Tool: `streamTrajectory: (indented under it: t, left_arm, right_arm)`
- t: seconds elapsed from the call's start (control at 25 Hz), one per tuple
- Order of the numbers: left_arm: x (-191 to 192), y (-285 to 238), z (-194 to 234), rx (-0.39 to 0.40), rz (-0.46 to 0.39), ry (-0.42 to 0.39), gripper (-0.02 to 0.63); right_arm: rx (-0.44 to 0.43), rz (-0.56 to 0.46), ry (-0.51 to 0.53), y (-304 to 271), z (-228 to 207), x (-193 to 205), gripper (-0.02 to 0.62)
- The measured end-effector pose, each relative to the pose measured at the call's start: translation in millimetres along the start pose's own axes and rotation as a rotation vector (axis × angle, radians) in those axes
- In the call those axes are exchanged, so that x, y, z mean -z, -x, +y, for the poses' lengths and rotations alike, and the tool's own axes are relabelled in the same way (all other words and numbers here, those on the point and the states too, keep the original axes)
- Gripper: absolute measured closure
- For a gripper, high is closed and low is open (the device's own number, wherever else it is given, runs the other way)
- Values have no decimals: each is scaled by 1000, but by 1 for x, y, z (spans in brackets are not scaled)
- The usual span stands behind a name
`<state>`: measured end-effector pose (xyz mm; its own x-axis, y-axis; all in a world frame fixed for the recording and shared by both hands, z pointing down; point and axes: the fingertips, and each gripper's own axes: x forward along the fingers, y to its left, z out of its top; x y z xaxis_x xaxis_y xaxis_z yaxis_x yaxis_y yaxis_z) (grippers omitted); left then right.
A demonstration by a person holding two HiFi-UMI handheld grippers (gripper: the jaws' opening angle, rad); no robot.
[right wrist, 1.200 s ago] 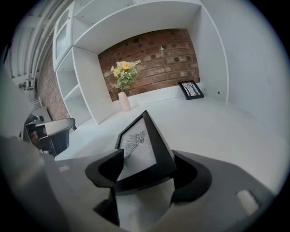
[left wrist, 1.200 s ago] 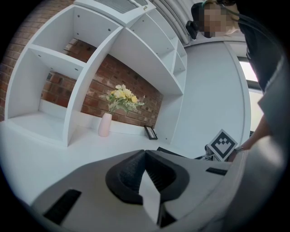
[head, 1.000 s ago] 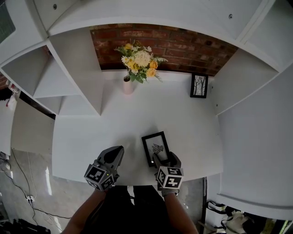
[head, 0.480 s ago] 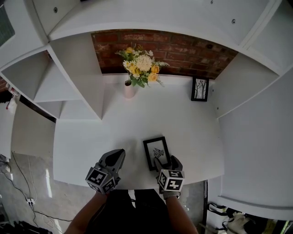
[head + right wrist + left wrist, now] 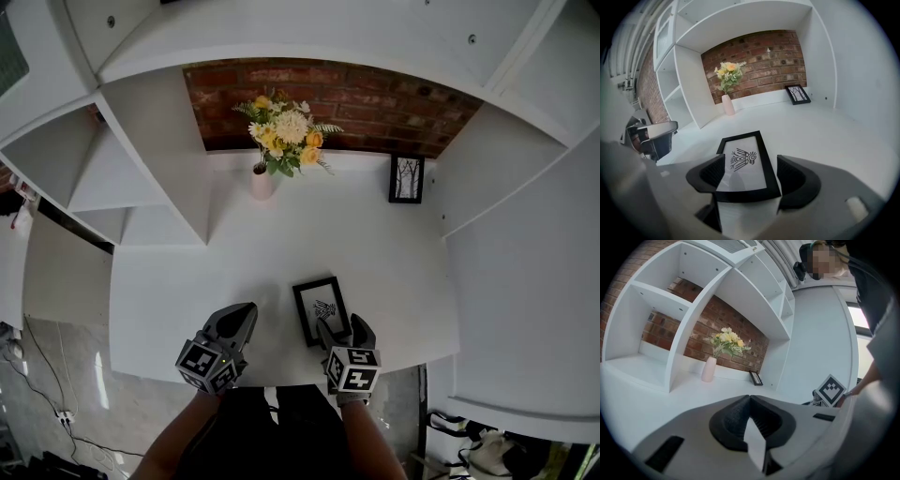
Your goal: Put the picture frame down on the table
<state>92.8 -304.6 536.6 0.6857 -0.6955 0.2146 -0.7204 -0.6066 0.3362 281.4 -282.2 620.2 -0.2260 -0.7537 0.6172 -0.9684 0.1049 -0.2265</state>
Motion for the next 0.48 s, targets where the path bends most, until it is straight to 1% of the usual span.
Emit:
streamTrajectory:
  t: [0.08, 0.24, 0.32, 0.36, 0.48]
  left_arm:
    - [-1, -1, -1, 6, -1, -5, 611]
    - [-2, -2, -3, 13, -3, -7, 611]
    - [-4, -3, -3, 16, -8, -9, 611]
    - [-6, -3, -3, 17, -11, -11, 611]
    - [-9, -5, -5, 22, -17, -15, 611]
  right_arm:
    - [-1, -19, 3, 3, 0, -2, 264]
    - [-1, -73, 19, 12, 1, -10, 353]
    - [0, -107, 30, 17, 1, -16, 428]
    - [4, -124, 35, 20, 1, -19, 456]
    - [18, -181, 47, 31, -1, -29, 573]
